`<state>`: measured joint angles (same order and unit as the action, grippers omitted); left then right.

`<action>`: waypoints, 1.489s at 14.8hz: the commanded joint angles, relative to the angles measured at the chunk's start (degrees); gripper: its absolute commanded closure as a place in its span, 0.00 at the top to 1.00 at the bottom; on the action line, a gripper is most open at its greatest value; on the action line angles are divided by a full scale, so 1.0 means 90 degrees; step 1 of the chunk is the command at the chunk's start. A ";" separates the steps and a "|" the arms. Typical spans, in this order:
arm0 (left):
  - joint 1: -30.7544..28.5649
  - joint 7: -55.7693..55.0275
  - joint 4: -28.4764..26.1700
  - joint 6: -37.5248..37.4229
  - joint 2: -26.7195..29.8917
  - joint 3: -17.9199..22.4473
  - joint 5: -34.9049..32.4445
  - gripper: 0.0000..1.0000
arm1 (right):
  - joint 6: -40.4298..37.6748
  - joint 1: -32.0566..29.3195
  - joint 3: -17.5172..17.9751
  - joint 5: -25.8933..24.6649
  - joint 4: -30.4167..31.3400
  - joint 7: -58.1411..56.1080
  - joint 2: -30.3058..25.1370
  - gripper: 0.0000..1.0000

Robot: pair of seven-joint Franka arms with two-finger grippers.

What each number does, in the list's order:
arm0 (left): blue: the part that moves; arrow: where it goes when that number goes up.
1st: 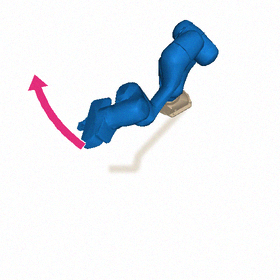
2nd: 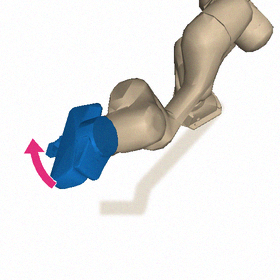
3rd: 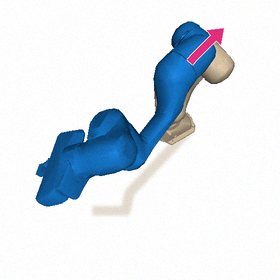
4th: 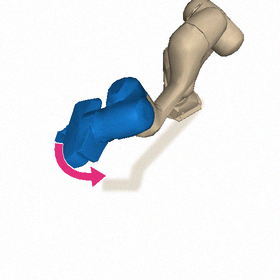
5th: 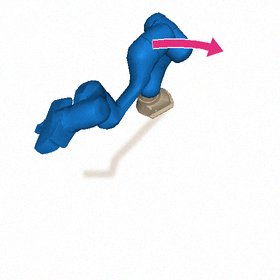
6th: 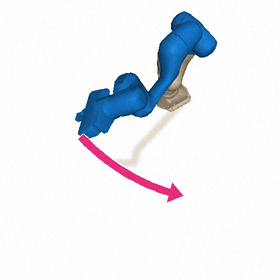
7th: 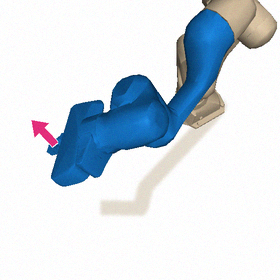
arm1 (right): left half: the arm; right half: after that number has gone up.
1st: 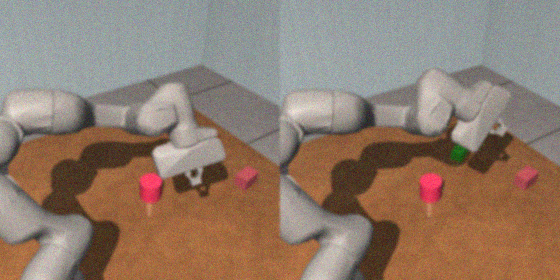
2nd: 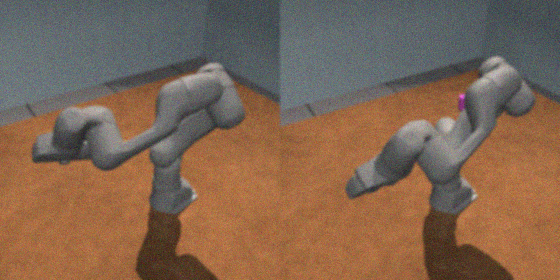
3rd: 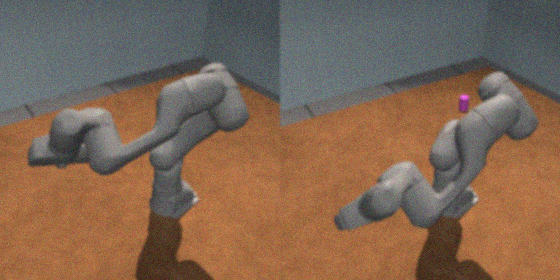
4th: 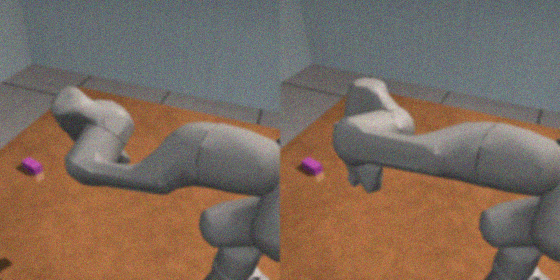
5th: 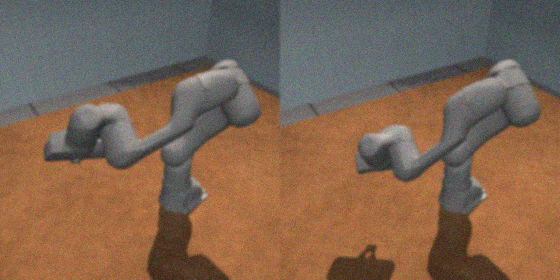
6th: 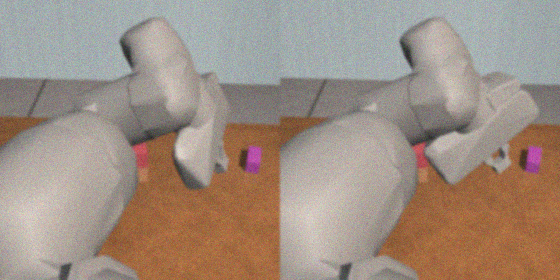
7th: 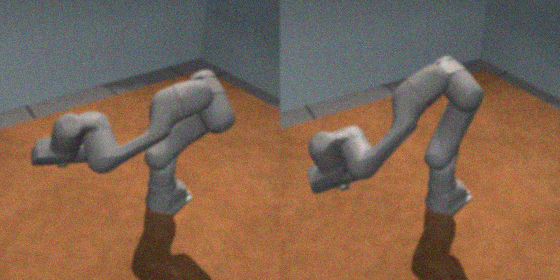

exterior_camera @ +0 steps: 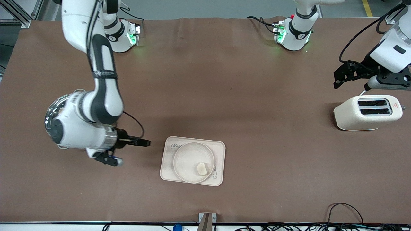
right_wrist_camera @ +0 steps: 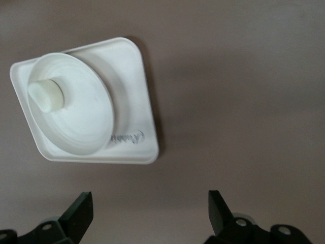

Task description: Place bun in plate and plate on tray

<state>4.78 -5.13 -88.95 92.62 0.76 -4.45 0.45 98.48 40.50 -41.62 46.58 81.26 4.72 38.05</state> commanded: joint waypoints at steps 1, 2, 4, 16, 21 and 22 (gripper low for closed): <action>-0.0033 -0.0027 -0.0391 0.0168 0.0366 -0.0004 0.0039 1.00 | -0.0462 0.0149 -0.0219 -0.0924 0.0336 -0.0191 -0.0758 1.00; -0.0033 0.0003 -0.0304 0.0129 0.0336 -0.0004 0.0038 1.00 | -0.0531 0.0081 -0.0161 -0.1324 0.0423 -0.0192 -0.1099 1.00; -0.0033 0.0023 -0.0283 0.0119 0.0326 -0.0004 0.0038 1.00 | -0.0969 -0.0385 0.0315 -0.2105 0.0492 -0.0202 -0.1714 1.00; -0.0033 0.0013 -0.0234 0.0109 0.0297 -0.0004 0.0038 1.00 | -0.1587 -0.4878 0.4564 -0.5028 0.1831 -0.0533 -0.4832 1.00; -0.0033 0.0023 -0.0234 0.0100 0.0297 -0.0004 0.0038 1.00 | -0.1480 -0.5144 0.4830 -0.5517 0.1137 -0.0983 -0.4853 1.00; -0.0033 0.0023 -0.0244 0.0100 0.0297 -0.0004 0.0038 1.00 | -0.1421 -0.5134 0.4829 -0.5527 0.1147 -0.0983 -0.4853 1.00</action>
<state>4.69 -5.41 -90.44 93.09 2.61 -4.45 0.45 84.94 -4.30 0.61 -1.66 92.22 -2.80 -5.68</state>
